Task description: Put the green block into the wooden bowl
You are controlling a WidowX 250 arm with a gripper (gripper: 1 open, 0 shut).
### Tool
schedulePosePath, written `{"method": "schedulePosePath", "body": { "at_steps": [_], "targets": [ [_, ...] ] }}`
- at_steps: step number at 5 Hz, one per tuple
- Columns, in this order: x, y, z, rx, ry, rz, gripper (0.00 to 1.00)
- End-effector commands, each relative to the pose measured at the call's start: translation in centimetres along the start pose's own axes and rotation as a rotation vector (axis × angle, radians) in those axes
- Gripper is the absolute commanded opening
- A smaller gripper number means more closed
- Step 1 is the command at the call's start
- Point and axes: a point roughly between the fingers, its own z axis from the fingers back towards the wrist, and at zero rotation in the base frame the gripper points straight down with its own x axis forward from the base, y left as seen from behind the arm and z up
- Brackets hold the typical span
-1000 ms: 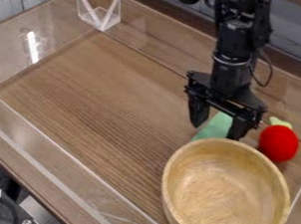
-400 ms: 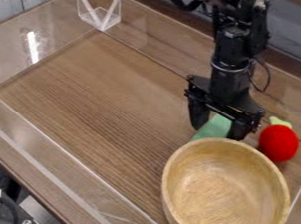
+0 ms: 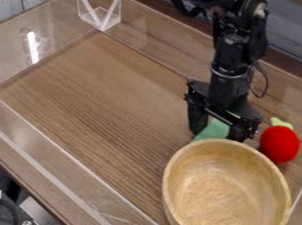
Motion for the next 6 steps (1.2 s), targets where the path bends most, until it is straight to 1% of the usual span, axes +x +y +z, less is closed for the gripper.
{"method": "schedulePosePath", "body": {
  "at_steps": [1, 2, 3, 6],
  "targets": [
    [0.7, 0.5, 0.6, 0.012, -0.038, -0.001, 1.0],
    [0.8, 0.9, 0.2, 0.026, -0.038, -0.005, 1.0],
    [0.9, 1.2, -0.1, 0.037, -0.038, -0.01, 0.0],
    [0.6, 2.5, 1.3, 0.07, -0.037, -0.019, 0.0]
  ]
}}
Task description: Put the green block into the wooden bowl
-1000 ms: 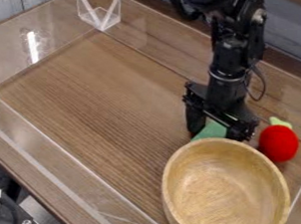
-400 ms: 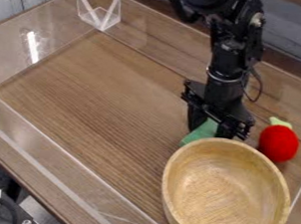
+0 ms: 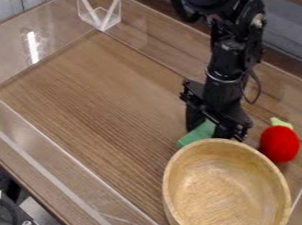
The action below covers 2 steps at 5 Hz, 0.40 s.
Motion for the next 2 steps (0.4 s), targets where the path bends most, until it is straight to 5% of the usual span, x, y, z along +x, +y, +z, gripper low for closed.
{"method": "schedulePosePath", "body": {
  "at_steps": [1, 2],
  "targets": [
    [0.49, 0.75, 2.31, 0.015, -0.06, 0.001, 0.0],
    [0.4, 1.31, 3.0, 0.028, -0.063, -0.002, 0.0]
  ]
}}
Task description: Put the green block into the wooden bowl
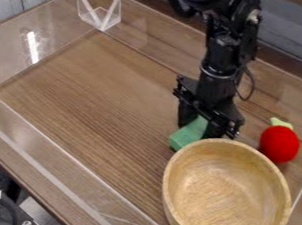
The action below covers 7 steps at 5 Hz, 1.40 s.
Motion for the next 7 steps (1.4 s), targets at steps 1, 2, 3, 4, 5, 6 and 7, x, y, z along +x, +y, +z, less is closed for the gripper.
{"method": "schedulePosePath", "body": {
  "at_steps": [1, 2, 3, 4, 5, 6, 7],
  "targets": [
    [1.0, 1.0, 3.4, 0.016, -0.103, 0.007, 0.0],
    [1.2, 1.7, 4.1, 0.016, -0.117, 0.014, 0.0],
    [1.8, 2.4, 5.2, 0.018, -0.136, 0.052, 0.0],
    [2.1, 3.0, 6.9, 0.015, -0.159, 0.073, 0.0],
    [2.6, 3.9, 9.2, 0.01, -0.195, 0.097, 0.0],
    [3.2, 4.4, 10.9, 0.002, -0.218, 0.097, 0.0],
    [4.6, 5.0, 11.3, -0.015, -0.245, 0.101, 0.0]
  ]
}}
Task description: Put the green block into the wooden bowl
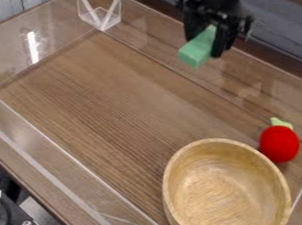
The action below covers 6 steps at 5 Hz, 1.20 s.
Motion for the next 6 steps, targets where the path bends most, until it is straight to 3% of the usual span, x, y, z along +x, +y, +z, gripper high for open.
{"method": "schedulePosePath", "body": {
  "at_steps": [1, 2, 3, 5, 6],
  "targets": [
    [2.2, 2.1, 0.5, 0.008, -0.078, -0.016, 0.0],
    [2.9, 2.7, -0.6, 0.0, -0.094, -0.033, 0.0],
    [3.7, 2.4, -1.4, -0.03, -0.11, -0.072, 0.0],
    [3.3, 5.3, -1.4, -0.041, -0.095, -0.064, 0.0],
    [2.4, 6.7, -1.6, -0.049, -0.078, -0.071, 0.0]
  ]
}}
